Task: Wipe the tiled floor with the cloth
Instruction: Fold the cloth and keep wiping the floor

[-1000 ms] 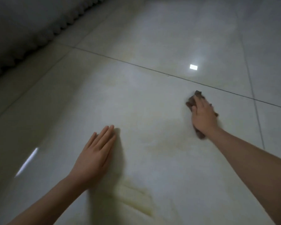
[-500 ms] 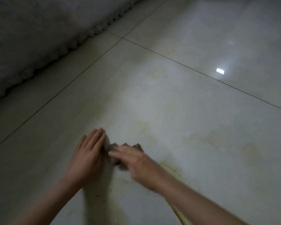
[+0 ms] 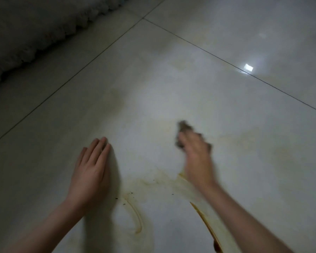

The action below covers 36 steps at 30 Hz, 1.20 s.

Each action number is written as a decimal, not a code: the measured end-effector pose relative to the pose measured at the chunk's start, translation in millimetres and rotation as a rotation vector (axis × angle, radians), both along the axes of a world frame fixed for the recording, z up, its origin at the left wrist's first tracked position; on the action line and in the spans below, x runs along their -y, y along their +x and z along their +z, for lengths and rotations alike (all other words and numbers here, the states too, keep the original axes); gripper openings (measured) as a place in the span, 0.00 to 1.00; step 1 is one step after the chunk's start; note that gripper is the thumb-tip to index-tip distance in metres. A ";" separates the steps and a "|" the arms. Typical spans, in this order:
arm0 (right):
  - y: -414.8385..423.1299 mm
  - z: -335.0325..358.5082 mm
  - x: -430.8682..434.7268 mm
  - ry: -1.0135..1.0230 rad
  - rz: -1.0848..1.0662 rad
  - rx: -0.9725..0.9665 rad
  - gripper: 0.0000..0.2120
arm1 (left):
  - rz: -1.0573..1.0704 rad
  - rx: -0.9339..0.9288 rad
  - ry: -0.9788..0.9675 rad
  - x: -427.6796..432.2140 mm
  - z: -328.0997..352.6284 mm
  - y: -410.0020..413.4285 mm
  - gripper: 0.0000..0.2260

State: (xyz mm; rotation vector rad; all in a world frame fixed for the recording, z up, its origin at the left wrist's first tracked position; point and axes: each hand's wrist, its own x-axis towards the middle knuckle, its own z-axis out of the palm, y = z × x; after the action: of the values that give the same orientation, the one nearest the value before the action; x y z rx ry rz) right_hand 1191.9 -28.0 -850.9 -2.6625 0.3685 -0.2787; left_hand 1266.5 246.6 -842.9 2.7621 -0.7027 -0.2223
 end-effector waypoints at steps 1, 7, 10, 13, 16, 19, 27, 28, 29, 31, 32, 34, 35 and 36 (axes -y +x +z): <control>0.2 -1.3 -29.2 0.038 0.077 0.018 0.22 | 0.012 -0.019 -0.011 1.4 0.5 -0.8 0.26; 0.8 37.3 -92.1 0.509 0.289 -0.233 0.22 | 0.019 -0.147 -0.027 20.5 22.9 -4.2 0.25; -5.0 74.3 -70.4 0.786 0.066 -0.224 0.18 | -0.032 -0.166 -0.047 38.2 37.8 -8.8 0.20; -26.5 112.4 -36.5 1.117 -0.180 -0.177 0.16 | 0.058 -0.287 -0.283 69.2 57.9 -21.7 0.18; -53.6 145.8 -16.1 1.374 -0.357 -0.106 0.13 | 0.192 -0.588 -0.541 124.8 84.8 -45.3 0.17; -77.6 162.4 -14.2 1.534 -0.490 -0.001 0.12 | 0.301 -0.882 -0.786 185.1 113.9 -81.1 0.15; -166.7 169.5 16.1 1.683 -0.708 0.127 0.13 | 0.422 -1.100 -0.709 254.5 128.0 -142.8 0.19; -181.1 164.2 18.2 1.664 -0.706 0.122 0.12 | 0.418 -1.128 -0.670 258.1 124.3 -148.1 0.20; -194.8 157.8 20.1 1.647 -0.687 0.126 0.11 | 0.407 -1.136 -0.638 259.6 119.6 -151.8 0.20; -221.9 145.9 27.6 1.582 -0.688 0.200 0.10 | 0.386 -1.099 -0.603 257.5 109.0 -154.2 0.18; -236.0 137.9 35.7 1.483 -0.725 0.237 0.09 | 0.370 -1.069 -0.600 253.9 104.0 -153.4 0.16; -264.9 119.9 58.8 1.119 -0.840 0.233 0.10 | 0.266 -0.942 -0.535 241.0 92.5 -149.0 0.13; -279.9 107.9 71.2 0.916 -0.887 0.200 0.11 | 0.176 -0.834 -0.450 232.9 86.0 -145.4 0.13; -294.4 94.5 82.5 0.752 -0.918 0.149 0.13 | 0.072 -0.706 -0.345 223.7 79.5 -141.6 0.14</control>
State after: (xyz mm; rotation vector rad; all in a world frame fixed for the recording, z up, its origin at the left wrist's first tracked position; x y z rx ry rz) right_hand 897.4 -110.5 -756.4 -1.5891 1.3279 -0.4808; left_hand 1124.9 22.8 -763.4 2.1508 -0.3979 -0.9058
